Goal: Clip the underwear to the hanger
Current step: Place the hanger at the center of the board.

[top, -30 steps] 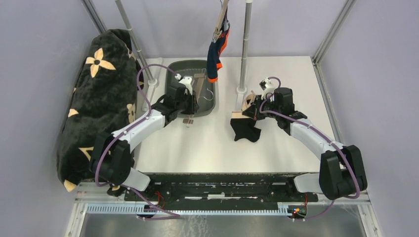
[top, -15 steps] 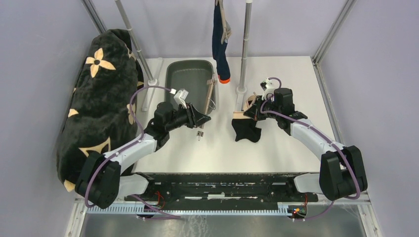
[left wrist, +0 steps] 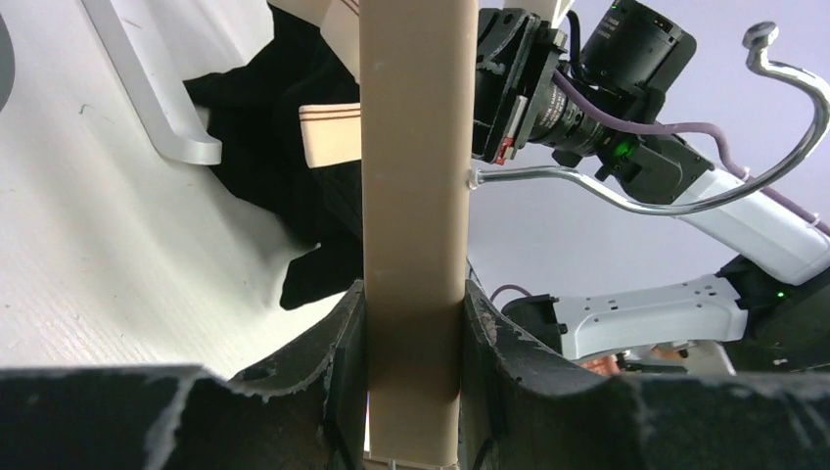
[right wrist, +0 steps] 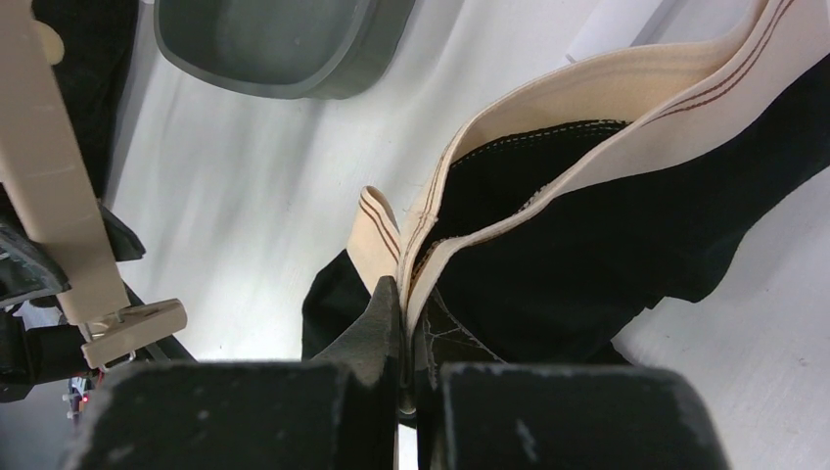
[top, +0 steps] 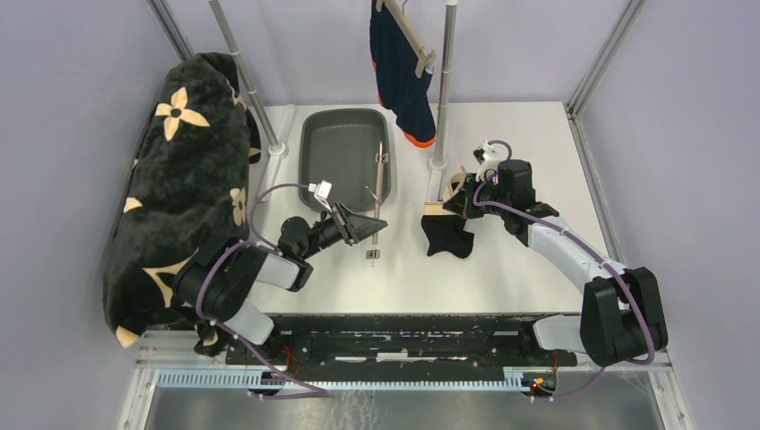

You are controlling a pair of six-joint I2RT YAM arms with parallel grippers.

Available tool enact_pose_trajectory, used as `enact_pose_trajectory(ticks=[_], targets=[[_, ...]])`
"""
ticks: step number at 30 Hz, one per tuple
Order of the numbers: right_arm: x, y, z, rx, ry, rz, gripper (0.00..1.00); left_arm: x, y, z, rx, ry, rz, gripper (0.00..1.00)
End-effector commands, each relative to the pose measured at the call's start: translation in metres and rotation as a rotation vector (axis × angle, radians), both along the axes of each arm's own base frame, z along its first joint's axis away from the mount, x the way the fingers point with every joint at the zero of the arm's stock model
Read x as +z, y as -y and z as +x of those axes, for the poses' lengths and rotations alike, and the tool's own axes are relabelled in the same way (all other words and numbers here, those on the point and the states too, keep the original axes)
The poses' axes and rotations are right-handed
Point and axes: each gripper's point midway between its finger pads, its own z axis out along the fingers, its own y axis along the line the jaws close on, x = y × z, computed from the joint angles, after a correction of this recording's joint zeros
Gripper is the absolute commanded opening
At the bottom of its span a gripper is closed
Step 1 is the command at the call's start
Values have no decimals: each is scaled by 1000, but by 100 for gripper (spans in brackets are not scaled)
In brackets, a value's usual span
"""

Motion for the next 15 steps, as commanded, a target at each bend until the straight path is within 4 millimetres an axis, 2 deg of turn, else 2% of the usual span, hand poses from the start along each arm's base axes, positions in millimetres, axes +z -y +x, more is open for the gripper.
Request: enact_pose_trajectory(ticks=[1,11,15], targets=[[23,1,7,-6,82,13,1,30,-1,-5,-3,52,-175,3],[25,1,6,-7,87,15,0,2,-7,6,109,4,-148,3],[25,1,5,-6,86,15,1,-18,-6,15,133,-55,-128,3]])
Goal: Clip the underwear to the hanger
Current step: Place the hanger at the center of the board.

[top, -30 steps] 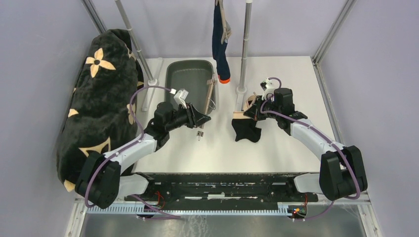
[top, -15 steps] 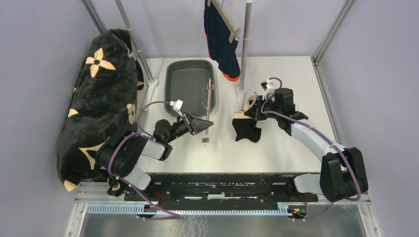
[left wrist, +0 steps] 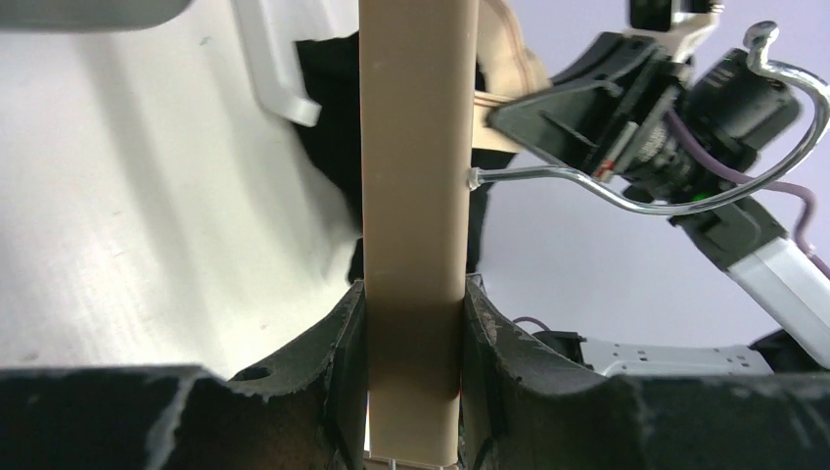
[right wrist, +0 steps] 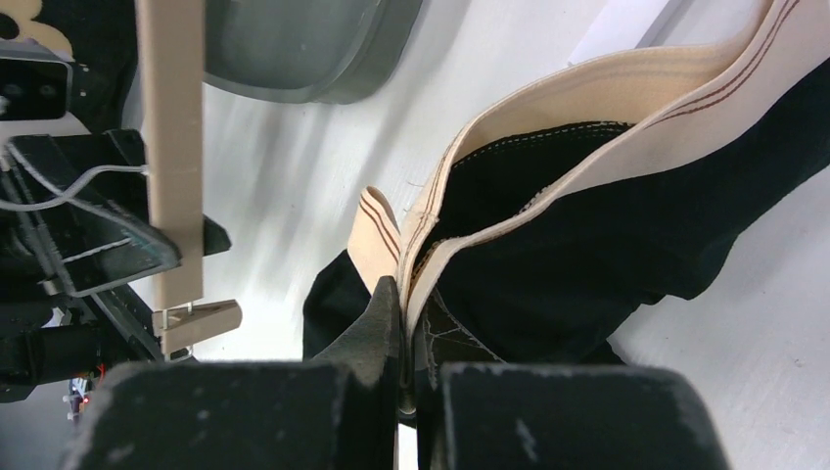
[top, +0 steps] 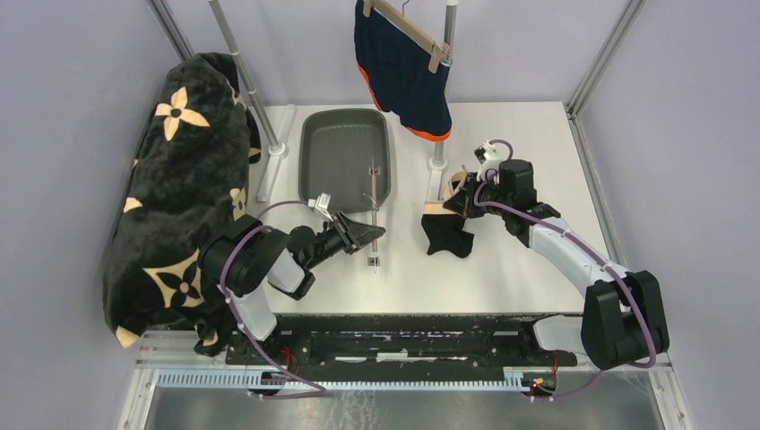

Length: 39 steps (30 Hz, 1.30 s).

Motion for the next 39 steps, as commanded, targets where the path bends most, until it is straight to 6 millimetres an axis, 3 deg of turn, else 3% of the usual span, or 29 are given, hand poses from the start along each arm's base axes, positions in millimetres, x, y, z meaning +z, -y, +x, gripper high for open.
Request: enact_pose_trajectory(ticks=[1,6,22,31,39], targets=[[20,1,6,-5,73,11,0,26,-1,11,48,102,-95,3],[20,1,5,-4,74,10,0,17,-1,15,58,77,-85,3],[21,1,4,-4,76,11,1,-7,-1,12,54,-2,-58,22],[19,1,5,-2,72,11,1,-11,-5,9,59,-5,-43,43],[19,1,4,0,70,12,1,-13,-8,6,53,-2,-31,54]])
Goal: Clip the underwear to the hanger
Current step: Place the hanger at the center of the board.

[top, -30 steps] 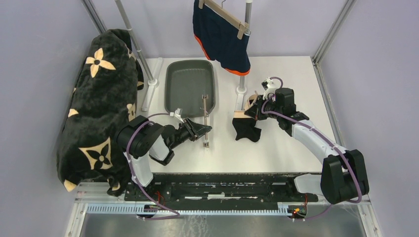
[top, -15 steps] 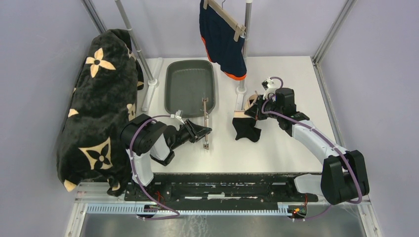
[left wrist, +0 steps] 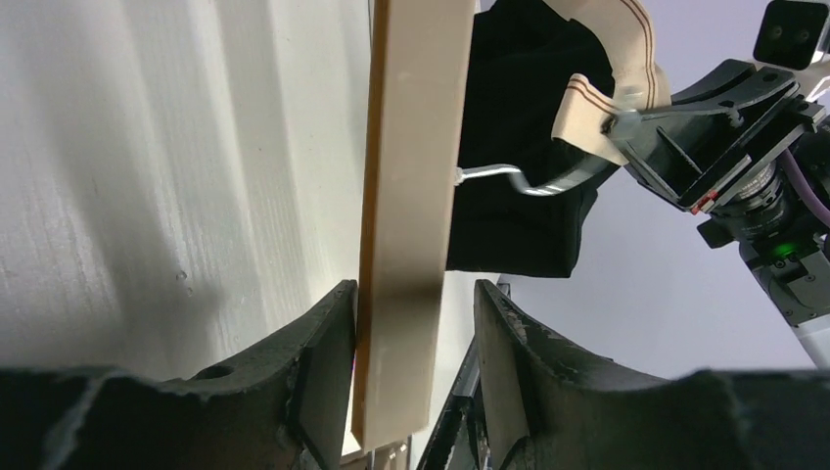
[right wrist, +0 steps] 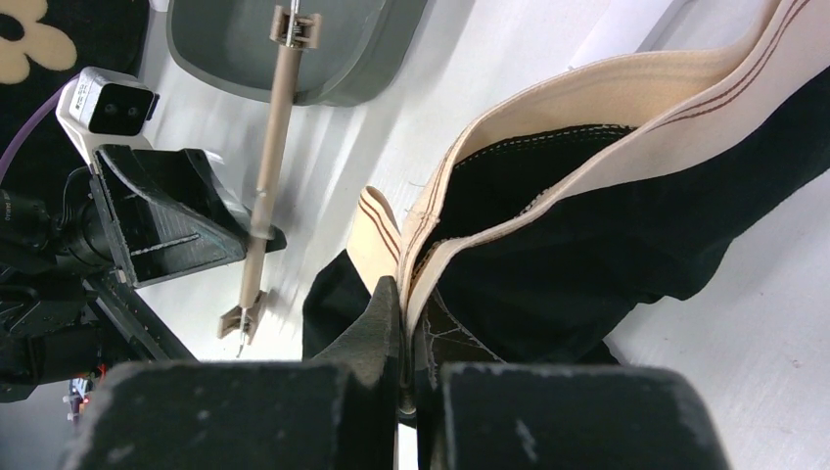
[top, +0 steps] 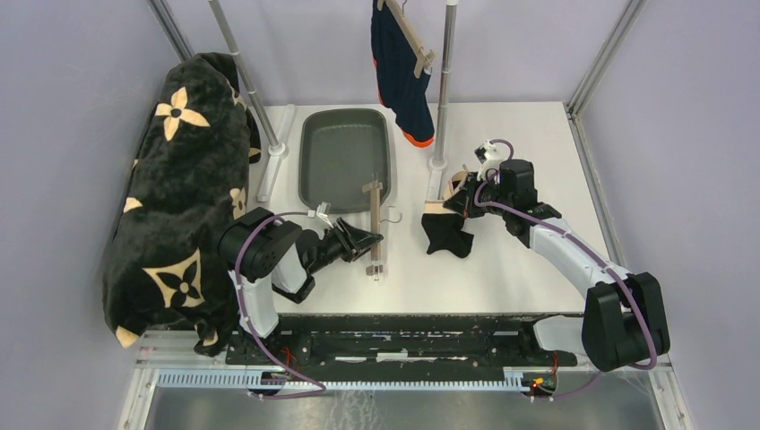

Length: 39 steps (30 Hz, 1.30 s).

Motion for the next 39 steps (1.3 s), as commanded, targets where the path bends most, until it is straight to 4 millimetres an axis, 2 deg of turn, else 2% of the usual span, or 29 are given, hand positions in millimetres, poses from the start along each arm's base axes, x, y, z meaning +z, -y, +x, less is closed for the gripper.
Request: enact_pose_trajectory(ticks=[1,16,18,21,23,25,28,30,36,39], targets=[[16,1,5,-1,61,11,1,44,0,4,-4,180,-91,54],[13,3,7,-17,50,-2,0,44,-4,4,7,181,-86,54],[2,15,12,-89,7,-53,1,46,-6,5,16,183,-89,54],[-25,52,21,-265,-110,-241,0,51,-13,5,42,193,-92,54],[-32,67,22,-343,-130,-291,0,54,-17,6,56,197,-90,54],[-28,77,23,-409,-121,-305,1,57,-19,7,63,199,-90,54],[-20,104,18,-523,-124,-395,1,64,-21,8,73,212,-89,54],[-8,123,14,-597,-106,-453,1,68,-21,10,78,217,-82,54],[32,157,-2,-724,-55,-545,0,78,-27,17,114,244,8,54],[58,165,-7,-744,-4,-554,0,77,-35,19,143,239,101,55]])
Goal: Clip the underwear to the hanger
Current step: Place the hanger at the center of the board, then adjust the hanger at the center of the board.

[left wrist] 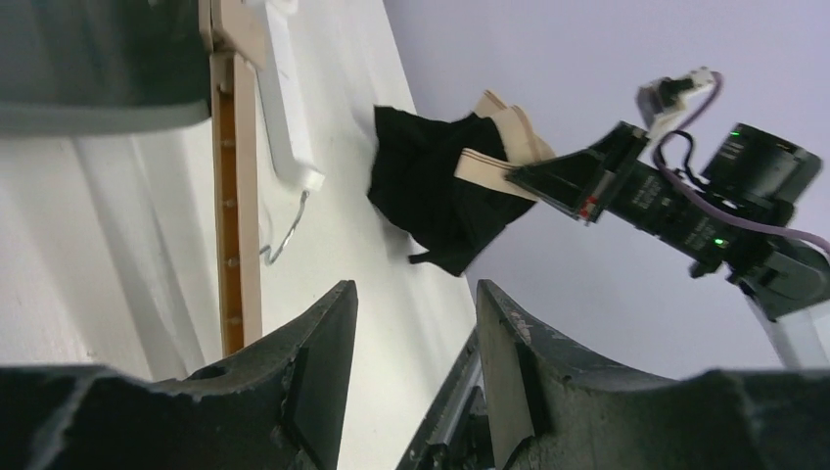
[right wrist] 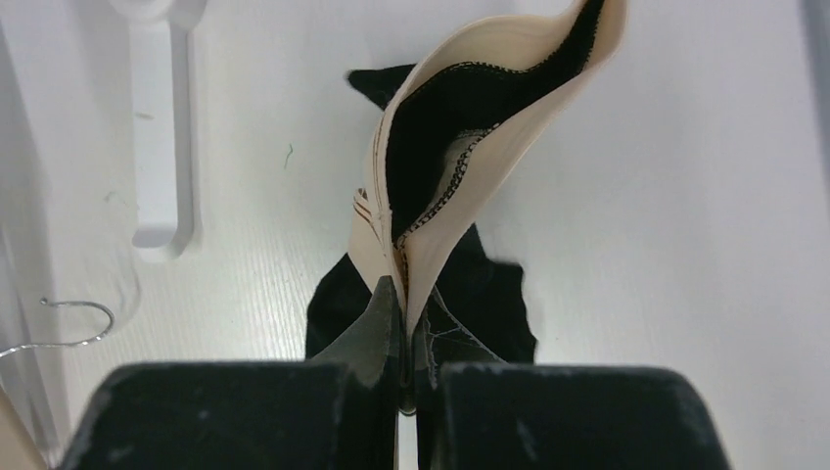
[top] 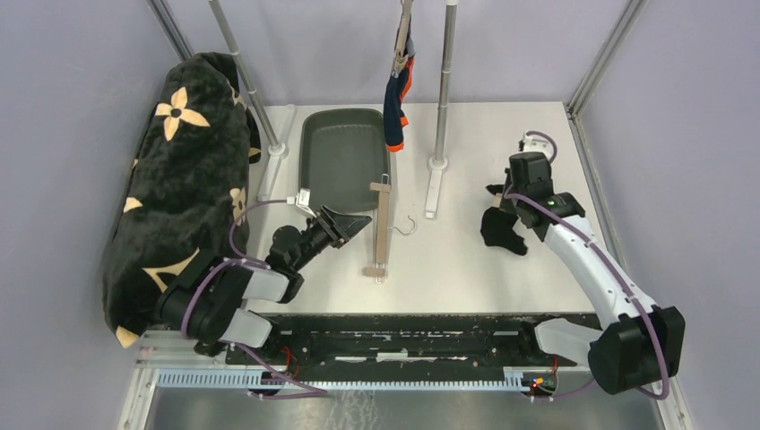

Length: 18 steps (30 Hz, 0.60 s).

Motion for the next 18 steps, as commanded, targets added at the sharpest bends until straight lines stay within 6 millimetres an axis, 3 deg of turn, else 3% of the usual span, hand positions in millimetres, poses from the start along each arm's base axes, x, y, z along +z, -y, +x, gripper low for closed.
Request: enact_pose_trajectory(ticks=[1,4,8,13,18], targets=[[55,23,-1,-55,115,-78,0,2,-14,12,85,44,159,57],[48,-5,6,120,68,-36,0,9,-24,13,128,62,219,60],[13,-39,15,308,-55,35,0,21,-30,10,151,91,246,62],[-29,-54,29,370,-161,103,0,23,-28,11,140,95,257,63],[-58,-58,39,387,-221,136,0,18,-25,13,131,83,253,63]])
